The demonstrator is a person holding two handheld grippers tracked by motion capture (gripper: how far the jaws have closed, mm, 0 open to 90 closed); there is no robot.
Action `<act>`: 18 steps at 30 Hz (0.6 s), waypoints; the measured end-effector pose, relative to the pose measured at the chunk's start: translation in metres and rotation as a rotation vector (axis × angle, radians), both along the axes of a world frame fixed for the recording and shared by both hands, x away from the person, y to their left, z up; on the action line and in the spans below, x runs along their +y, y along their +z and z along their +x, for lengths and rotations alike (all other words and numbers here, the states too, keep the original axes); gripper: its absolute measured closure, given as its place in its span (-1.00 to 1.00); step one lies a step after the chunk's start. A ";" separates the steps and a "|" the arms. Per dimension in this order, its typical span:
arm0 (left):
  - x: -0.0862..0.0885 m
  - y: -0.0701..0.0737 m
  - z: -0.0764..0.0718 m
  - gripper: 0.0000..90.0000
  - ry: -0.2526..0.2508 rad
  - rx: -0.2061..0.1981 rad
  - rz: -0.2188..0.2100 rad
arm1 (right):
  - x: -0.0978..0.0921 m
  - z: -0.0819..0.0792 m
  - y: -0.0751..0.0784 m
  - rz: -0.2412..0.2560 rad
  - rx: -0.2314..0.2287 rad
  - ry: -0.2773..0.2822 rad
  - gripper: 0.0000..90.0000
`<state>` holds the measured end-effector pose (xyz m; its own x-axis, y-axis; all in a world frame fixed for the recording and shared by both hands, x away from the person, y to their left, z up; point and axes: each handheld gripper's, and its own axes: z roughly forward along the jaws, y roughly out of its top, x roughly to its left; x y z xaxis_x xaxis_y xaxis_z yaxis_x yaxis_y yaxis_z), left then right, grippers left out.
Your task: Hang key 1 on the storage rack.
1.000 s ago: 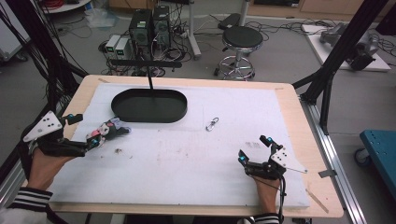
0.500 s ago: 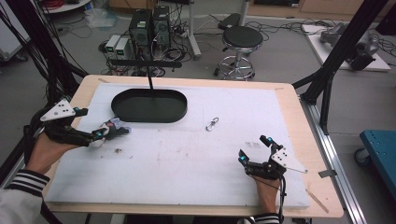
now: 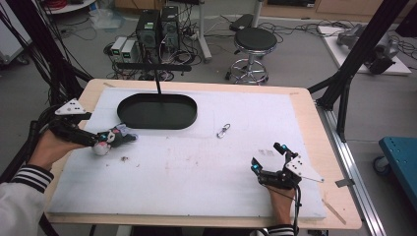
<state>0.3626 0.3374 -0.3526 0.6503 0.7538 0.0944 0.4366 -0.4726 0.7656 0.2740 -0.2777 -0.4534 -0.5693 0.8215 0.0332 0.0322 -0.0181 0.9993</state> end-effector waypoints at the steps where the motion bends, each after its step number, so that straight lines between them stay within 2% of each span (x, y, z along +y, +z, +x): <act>1: 0.000 0.000 0.000 -0.96 0.000 0.000 0.000 | 0.000 0.000 0.000 0.000 0.000 0.000 -0.98; 2: 0.001 -0.003 0.003 -0.96 -0.003 0.020 0.016 | 0.000 0.000 0.000 0.000 -0.001 0.000 -0.98; 5: 0.002 -0.006 0.005 -0.96 -0.001 0.040 0.028 | 0.000 0.000 0.000 -0.002 -0.004 -0.003 -0.98; 6: 0.001 -0.009 0.007 -0.96 -0.006 0.061 0.047 | 0.000 0.000 0.000 -0.003 -0.006 -0.003 -0.98; 7: 0.001 -0.009 0.007 -0.96 -0.006 0.061 0.047 | 0.000 0.000 0.000 -0.003 -0.006 -0.003 -0.98; 10: 0.000 -0.013 0.011 -0.96 -0.017 0.100 0.066 | 0.000 0.000 0.000 -0.003 -0.004 -0.003 -0.98; 11: -0.002 -0.016 0.013 -0.96 -0.018 0.122 0.090 | 0.000 0.000 0.000 -0.003 -0.005 -0.004 -0.98; 16: -0.004 -0.020 0.016 -0.96 -0.012 0.137 0.124 | 0.000 0.000 0.000 -0.003 -0.004 -0.003 -0.98; 18: -0.004 -0.023 0.017 -0.96 -0.010 0.159 0.144 | 0.000 0.000 0.000 -0.003 -0.005 -0.003 -0.98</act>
<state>0.3799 0.3334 -0.3759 0.6730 0.7334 0.0960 0.5415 -0.5769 0.6116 0.2742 -0.2775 -0.4534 -0.5669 0.8233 0.0274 0.0268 -0.0147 0.9995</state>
